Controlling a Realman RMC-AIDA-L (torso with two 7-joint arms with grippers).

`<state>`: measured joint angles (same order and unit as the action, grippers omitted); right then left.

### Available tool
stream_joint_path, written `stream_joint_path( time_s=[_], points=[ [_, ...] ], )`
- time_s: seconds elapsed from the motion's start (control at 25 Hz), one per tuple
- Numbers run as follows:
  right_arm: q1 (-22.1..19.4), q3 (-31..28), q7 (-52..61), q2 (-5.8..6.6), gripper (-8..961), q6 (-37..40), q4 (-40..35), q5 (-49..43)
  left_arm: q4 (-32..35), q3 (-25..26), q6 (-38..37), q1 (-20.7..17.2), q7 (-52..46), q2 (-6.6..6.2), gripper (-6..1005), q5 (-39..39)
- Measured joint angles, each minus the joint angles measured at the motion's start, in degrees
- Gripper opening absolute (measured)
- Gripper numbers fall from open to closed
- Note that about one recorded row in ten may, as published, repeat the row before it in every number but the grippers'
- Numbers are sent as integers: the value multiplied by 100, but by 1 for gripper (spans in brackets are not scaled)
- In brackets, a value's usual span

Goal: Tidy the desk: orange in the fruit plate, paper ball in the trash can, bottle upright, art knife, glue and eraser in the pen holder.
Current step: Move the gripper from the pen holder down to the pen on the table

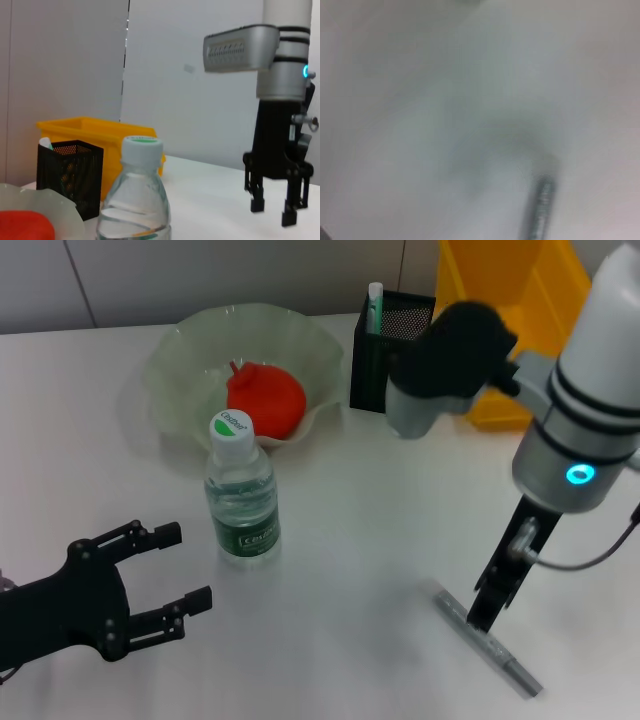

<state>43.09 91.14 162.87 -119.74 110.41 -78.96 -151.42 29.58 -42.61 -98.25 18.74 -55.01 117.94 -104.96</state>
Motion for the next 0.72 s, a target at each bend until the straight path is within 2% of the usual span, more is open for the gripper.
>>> stream_joint_path(
  time_s=[0.16,0.48,0.72],
  points=[
    [-22,38,-14,9,601,-423,455,96,-47,-2,22,-10,24,6,800,-24],
    [45,240,29,11,600,-838,887,100,-52,-2,35,-39,70,14,800,-26],
    [67,417,171,6,535,-1069,993,101,-57,-2,49,-44,90,20,800,-25]
  ],
)
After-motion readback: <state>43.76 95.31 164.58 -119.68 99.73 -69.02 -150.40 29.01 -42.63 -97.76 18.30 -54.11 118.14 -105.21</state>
